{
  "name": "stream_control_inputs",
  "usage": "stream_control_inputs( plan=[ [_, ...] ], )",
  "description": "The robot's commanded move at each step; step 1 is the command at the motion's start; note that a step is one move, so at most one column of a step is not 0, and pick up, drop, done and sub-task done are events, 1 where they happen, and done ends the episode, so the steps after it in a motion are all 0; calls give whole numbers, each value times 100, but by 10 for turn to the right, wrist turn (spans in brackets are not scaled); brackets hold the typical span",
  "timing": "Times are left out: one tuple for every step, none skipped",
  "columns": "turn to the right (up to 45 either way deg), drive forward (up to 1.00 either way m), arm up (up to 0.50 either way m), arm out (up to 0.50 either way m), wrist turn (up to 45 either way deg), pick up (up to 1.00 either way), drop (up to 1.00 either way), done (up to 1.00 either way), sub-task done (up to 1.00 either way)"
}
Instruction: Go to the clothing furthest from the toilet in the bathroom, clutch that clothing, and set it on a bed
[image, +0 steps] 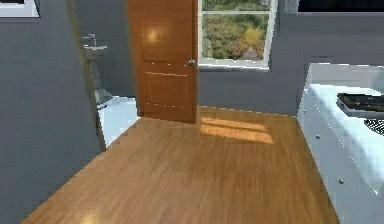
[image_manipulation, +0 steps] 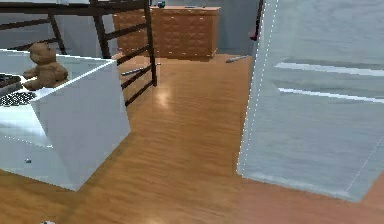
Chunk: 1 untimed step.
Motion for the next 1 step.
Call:
stream_control_inputs(
  plan=[
    [0, 60, 0, 0, 0, 0, 0, 0, 0]
  ],
)
